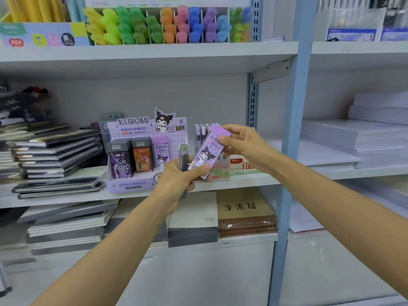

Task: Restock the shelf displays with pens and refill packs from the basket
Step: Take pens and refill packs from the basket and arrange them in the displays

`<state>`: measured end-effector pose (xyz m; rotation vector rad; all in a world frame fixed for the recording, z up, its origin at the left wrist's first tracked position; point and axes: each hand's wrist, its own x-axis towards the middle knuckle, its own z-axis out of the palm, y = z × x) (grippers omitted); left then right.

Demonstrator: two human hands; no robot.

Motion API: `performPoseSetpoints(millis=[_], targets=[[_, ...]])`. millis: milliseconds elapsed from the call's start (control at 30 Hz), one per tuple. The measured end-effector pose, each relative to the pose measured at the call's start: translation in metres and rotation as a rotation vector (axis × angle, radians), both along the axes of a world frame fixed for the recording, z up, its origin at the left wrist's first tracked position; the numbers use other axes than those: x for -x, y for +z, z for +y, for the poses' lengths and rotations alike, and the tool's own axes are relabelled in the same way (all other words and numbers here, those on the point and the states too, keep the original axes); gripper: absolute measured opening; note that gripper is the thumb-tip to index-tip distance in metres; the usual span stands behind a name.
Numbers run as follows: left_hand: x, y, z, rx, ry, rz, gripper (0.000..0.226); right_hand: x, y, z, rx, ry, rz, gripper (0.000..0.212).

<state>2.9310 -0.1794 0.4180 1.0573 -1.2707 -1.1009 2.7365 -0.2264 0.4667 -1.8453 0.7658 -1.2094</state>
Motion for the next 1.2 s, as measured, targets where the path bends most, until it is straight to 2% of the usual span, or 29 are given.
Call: performPoseSetpoints(millis=[100, 167, 267, 433, 767, 867, 1067, 1200], targets=[[0.006, 0.002, 0.002, -0.026, -0.014, 0.014, 0.018, 0.012, 0.005, 0.002, 0.012, -0.07, 0.011, 0.02], [0.006, 0.004, 0.001, -0.045, 0.002, 0.096, 0.014, 0.017, 0.011, 0.002, 0.022, -0.124, -0.04, 0.013], [-0.006, 0.008, -0.003, -0.034, 0.038, 0.264, 0.018, 0.012, 0.02, -0.001, 0.06, -0.212, -0.068, 0.016], [-0.048, 0.001, 0.001, 0.183, 0.126, 0.19, 0.016, -0.023, 0.029, -0.007, 0.133, -0.225, -0.08, 0.019], [-0.11, -0.02, 0.016, 0.214, 0.221, -0.01, 0.01, -0.116, 0.016, -0.035, 0.351, -0.34, 0.356, 0.017], [-0.119, -0.025, 0.015, 0.221, 0.222, -0.015, 0.008, -0.127, 0.011, -0.041, 0.425, -0.358, 0.503, 0.018], [-0.124, -0.031, 0.01, 0.221, 0.185, 0.02, 0.012, -0.131, 0.023, -0.053, 0.448, -0.32, 0.686, 0.028], [-0.124, -0.032, 0.005, 0.202, 0.212, 0.029, 0.017, -0.143, 0.024, -0.057, 0.499, -0.336, 0.708, 0.03]])
